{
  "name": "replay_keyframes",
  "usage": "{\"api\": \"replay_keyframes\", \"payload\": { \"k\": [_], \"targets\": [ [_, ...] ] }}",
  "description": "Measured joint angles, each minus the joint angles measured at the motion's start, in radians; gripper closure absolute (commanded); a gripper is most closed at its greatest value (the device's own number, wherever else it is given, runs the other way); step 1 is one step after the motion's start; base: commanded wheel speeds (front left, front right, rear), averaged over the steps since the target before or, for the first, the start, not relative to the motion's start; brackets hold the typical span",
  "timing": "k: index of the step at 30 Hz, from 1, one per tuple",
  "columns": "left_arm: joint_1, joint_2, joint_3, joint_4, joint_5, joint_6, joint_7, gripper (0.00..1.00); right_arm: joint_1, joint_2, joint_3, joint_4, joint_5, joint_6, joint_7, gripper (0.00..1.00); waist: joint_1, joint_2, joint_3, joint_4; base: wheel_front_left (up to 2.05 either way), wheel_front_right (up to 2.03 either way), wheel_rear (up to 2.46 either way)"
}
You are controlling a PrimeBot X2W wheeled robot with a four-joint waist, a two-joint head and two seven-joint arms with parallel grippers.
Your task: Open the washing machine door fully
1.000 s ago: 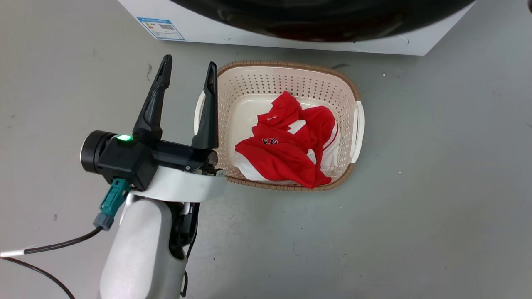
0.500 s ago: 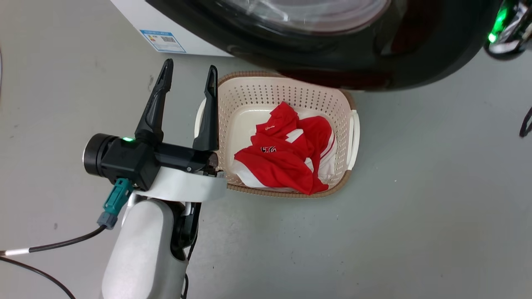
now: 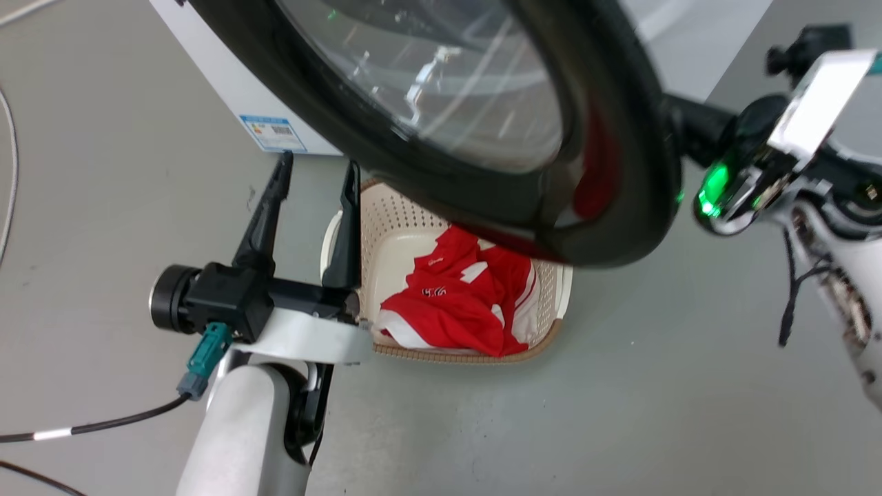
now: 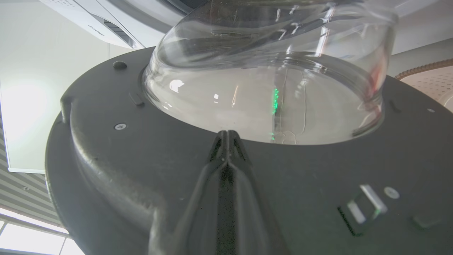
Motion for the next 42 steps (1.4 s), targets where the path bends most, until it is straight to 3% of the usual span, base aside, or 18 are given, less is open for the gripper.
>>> {"api": "replay_keyframes", "payload": {
  "k": [13, 25, 34, 36, 42],
  "targets": [
    [0.087, 0.0, 0.007, 0.049, 0.01, -0.01, 0.0, 0.0, 0.186, 0.088, 0.059, -0.133, 0.012, 0.0, 0.028, 1.0, -0.0001, 0.0, -0.121, -0.02, 0.0, 0.0, 0.0],
    [0.138, 0.0, -0.027, 0.081, 0.001, -0.004, 0.0, 0.0, 0.299, 0.154, 0.075, -0.168, -0.026, 0.0, 0.002, 1.0, -0.0002, 0.0, -0.218, -0.02, 0.0, 0.0, 0.0],
    [0.157, 0.0, -0.026, 0.087, 0.0, 0.0, 0.0, 0.0, 0.383, 0.187, -0.083, -0.181, -0.126, 0.0, -0.266, 1.0, -0.0002, 0.0, -0.248, -0.031, 0.0, 0.0, 0.0],
    [0.165, 0.0, -0.017, 0.088, 0.0, 0.001, 0.0, 0.0, 0.436, 0.187, -0.162, -0.222, -0.171, 0.0, -0.363, 1.0, -0.0001, 0.0, -0.251, -0.036, 0.0, 0.0, 0.0],
    [0.183, 0.0, 0.006, 0.088, 0.001, 0.004, 0.0, 0.0, 0.585, 0.186, -0.316, -0.328, -0.207, 0.0, -0.502, 1.0, -0.0001, 0.0, -0.262, -0.055, 0.0, 0.0, 0.0]
  ]
}}
